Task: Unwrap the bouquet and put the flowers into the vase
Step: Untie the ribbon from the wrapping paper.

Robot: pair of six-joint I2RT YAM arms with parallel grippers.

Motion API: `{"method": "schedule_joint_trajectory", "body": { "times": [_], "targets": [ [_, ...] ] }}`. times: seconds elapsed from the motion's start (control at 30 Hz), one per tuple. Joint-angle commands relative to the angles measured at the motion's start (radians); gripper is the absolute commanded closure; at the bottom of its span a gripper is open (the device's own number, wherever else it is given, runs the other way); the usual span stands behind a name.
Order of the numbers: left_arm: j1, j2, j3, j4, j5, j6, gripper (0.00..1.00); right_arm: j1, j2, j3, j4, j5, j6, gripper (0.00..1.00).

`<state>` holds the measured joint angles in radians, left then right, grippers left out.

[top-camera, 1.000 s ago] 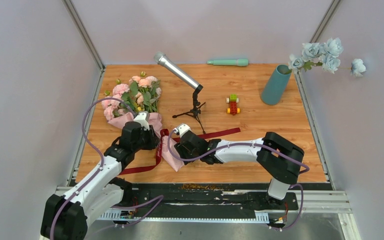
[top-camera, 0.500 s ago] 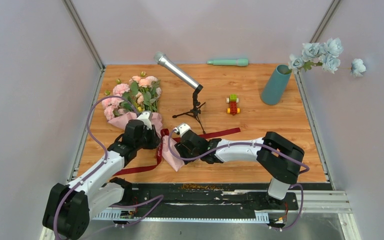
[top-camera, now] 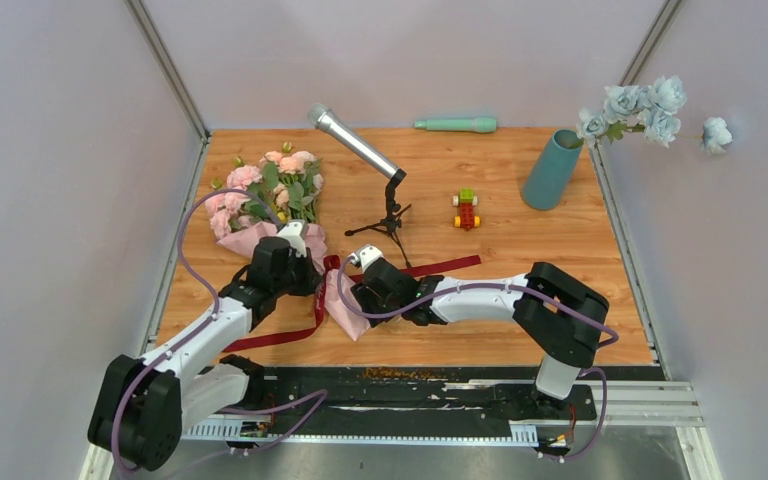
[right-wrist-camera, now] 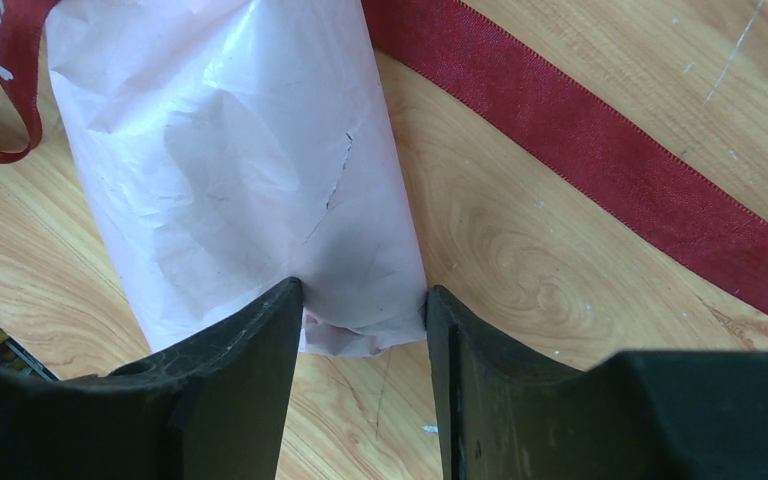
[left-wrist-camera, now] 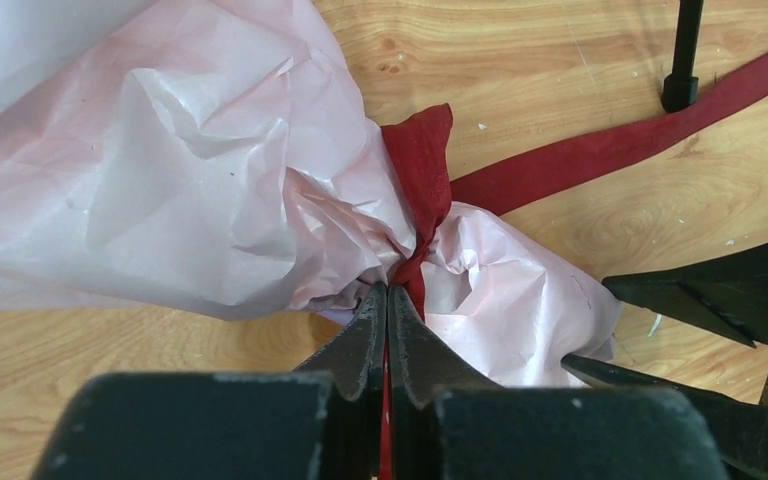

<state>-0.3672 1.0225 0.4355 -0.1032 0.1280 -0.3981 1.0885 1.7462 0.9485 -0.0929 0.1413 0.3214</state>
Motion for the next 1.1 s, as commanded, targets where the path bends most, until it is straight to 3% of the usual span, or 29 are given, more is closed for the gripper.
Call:
{"method": "schedule_joint_trajectory", "body": {
  "times": [0.0,0.27,0.5,0.77,1.07],
  "targets": [
    [-0.006,-0.031,0.024,0.05,-0.01,-0.013,1.0,-0.004,0.012,0.003,0.016,0.028,0.017,0.52],
    [-0.005,-0.174,-0.036,0.005,-0.111,-0.106,1.0,-0.013,0.037,0.008,-0.012,0.055,0.041,0.55],
    [-0.005,-0.235,-0.08,0.021,-0.058,-0.116,1.0,-0.021,0.047,0.007,-0.013,0.041,0.048,0.55],
    [-0.006,-0.136,-0.014,0.076,0.053,-0.051,0.79,-0.021,0.051,0.013,-0.002,0.017,0.05,0.55],
    [-0.006,-0.036,0.046,0.065,-0.001,0.019,0.7,-0.022,0.055,0.013,-0.001,0.01,0.048,0.55]
  ]
}}
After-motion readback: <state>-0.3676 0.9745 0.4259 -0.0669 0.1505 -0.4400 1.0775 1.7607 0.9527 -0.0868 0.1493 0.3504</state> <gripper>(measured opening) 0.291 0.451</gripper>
